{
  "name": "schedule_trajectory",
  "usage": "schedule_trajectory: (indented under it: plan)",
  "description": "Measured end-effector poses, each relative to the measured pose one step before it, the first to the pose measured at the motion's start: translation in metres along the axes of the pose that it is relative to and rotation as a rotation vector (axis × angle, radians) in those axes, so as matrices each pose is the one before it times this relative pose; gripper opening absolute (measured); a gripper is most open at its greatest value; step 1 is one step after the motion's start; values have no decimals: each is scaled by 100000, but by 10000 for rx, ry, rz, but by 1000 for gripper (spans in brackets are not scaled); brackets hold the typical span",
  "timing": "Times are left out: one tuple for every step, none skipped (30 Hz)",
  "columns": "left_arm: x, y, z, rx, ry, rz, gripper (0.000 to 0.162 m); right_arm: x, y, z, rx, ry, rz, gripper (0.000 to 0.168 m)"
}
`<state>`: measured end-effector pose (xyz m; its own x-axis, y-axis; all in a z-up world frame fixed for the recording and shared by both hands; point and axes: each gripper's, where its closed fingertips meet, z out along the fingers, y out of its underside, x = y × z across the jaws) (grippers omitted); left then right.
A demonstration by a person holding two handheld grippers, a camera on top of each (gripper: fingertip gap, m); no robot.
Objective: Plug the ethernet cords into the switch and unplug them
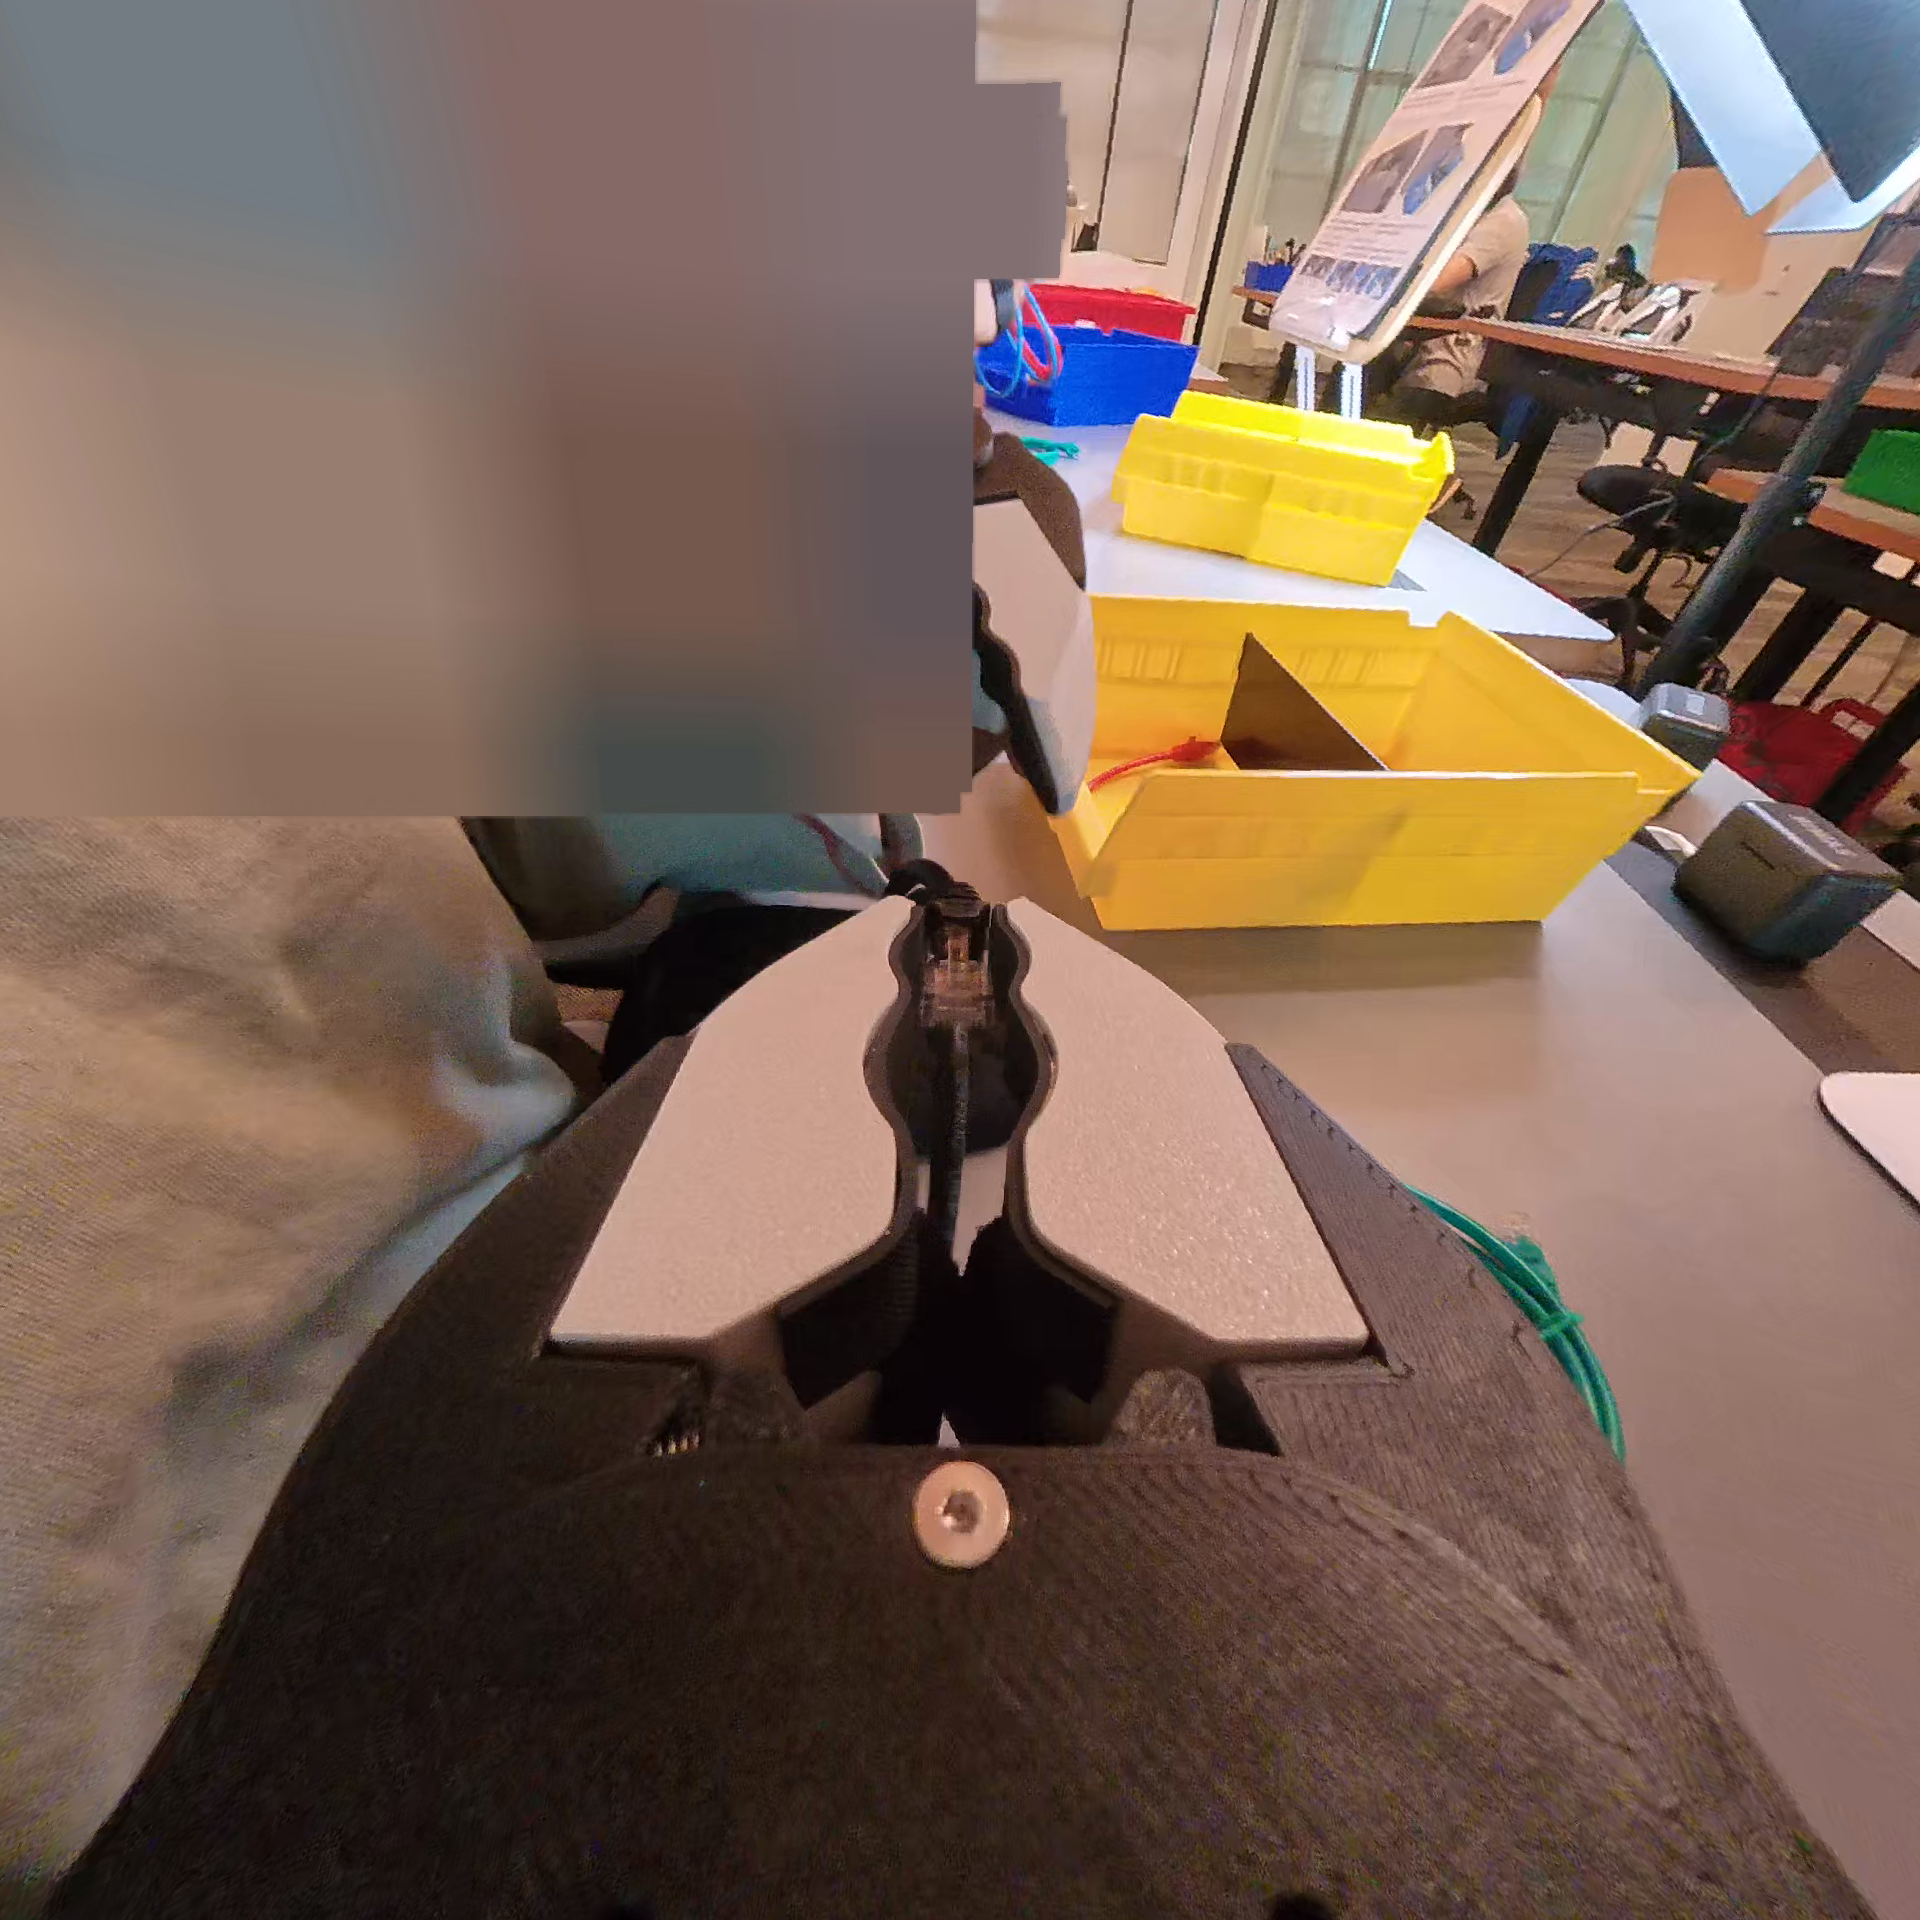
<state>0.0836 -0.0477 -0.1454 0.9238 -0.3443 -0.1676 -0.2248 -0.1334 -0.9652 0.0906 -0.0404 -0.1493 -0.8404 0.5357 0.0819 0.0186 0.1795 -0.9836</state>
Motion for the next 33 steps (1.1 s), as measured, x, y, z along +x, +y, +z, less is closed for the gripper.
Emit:
schedule_trajectory:
  plan:
    - [140, 290, 424, -201, 58, 133, 29, -147, -276, 166, 157, -85, 48, 12]
    - [47, 386, 353, -203, -16, 274, 25, -175, -298, 101, 177, -125, 52, 12]
    - [218, 215, 227, -30, 92, 220, 21, -131, -239, 70, 150, -100, 48, 12]
    - [302, 65, 127, 64, 183, -32, 17, -81, -174, 12, 118, -82, 23, 12]
    - [279, -50, 26, 120, 214, -205, 14, -90, -84, -25, 80, -89, 14, 12]
    - [165, -70, -53, 149, 132, -166, 11, -79, -38, -33, 76, -82, 14, 12]
    - [51, -51, -75, 146, 26, -56, 11, -31, -42, -47, 97, -44, 55, 12]
    - [65, -19, -60, 100, -8, 60, 10, -36, -13, -28, 72, -58, 71, 12]
    - [47, 22, -27, 53, -48, 124, 10, -61, 23, 9, 56, -76, 50, 12]
    - [-2, 48, -21, 17, -70, 94, 10, -27, 29, 32, 41, -39, 45, 12]
    - [15, 84, -1, 6, -11, -17, 10, 7, 73, 30, 22, -36, 58, 12]
    - [22, 36, -1, 44, 22, -91, 10, 1, 72, 17, 23, -44, 79, 12]
    - [-6, -74, -17, 131, 1, -93, 11, 11, 67, 4, 20, -41, 78, 12]
    - [-25, -296, -66, 277, -16, -73, 12, 28, 134, -6, -26, -35, 64, 12]
    - [69, -284, -93, 255, 55, -72, 12, 0, 84, -23, 14, -45, 56, 12]
    - [43, -123, -59, 125, 58, -150, 12, -58, -87, -26, 133, -71, 75, 12]
    - [28, -38, 20, 54, 45, -156, 12, -45, -68, -17, 116, -56, 83, 12]
    - [-30, 50, 24, 29, -16, -61, 12, 25, 0, -32, 47, -9, 45, 12]
    - [-44, 76, 35, 26, -37, -6, 12, 43, 56, -17, -13, 25, -6, 12]
    - [-48, 52, 26, 33, -39, -45, 13, 36, 50, -16, -23, 31, -26, 12]
    - [-83, 40, 1, 33, -48, -93, 15, -18, 14, -10, -2, -9, -16, 12]
    - [-142, 102, -11, -28, -68, -115, 18, -24, -5, -6, 4, -11, -11, 12]
    - [-17, 44, -22, -1, 17, -93, 17, 35, 8, 9, -6, 32, -15, 12]
    - [279, -53, 4, 74, 181, -42, 12, 15, 3, 16, -3, 13, -9, 12]
    - [76, -96, 31, 108, 24, -75, 11, -52, -54, 19, 34, -46, 7, 12]
    - [-20, -12, 32, 50, -27, -72, 11, -10, -63, -2, 41, -20, 15, 12]
    - [-29, 68, 31, -14, -21, -46, 12, 37, 20, 2, -16, 5, -6, 12]
    - [-10, 14, 38, 11, -9, -15, 13, 33, 75, 42, -37, 8, 0, 12]
    - [61, 42, 68, -14, 36, -19, 16, -2, 79, 73, -25, -21, 28, 12]
    - [98, 111, 61, -94, 73, 21, 17, -10, 69, 96, -18, -32, 38, 12]
    - [-45, 67, 13, -69, -48, 103, 15, 17, 46, 64, -7, 4, 17, 12]
    - [-227, -31, -39, 0, -197, 161, 12, 36, -42, 7, 40, 13, 5, 12]
    - [-24, 1, -17, -37, -60, 141, 12, 45, -42, -16, 41, 23, 11, 12]
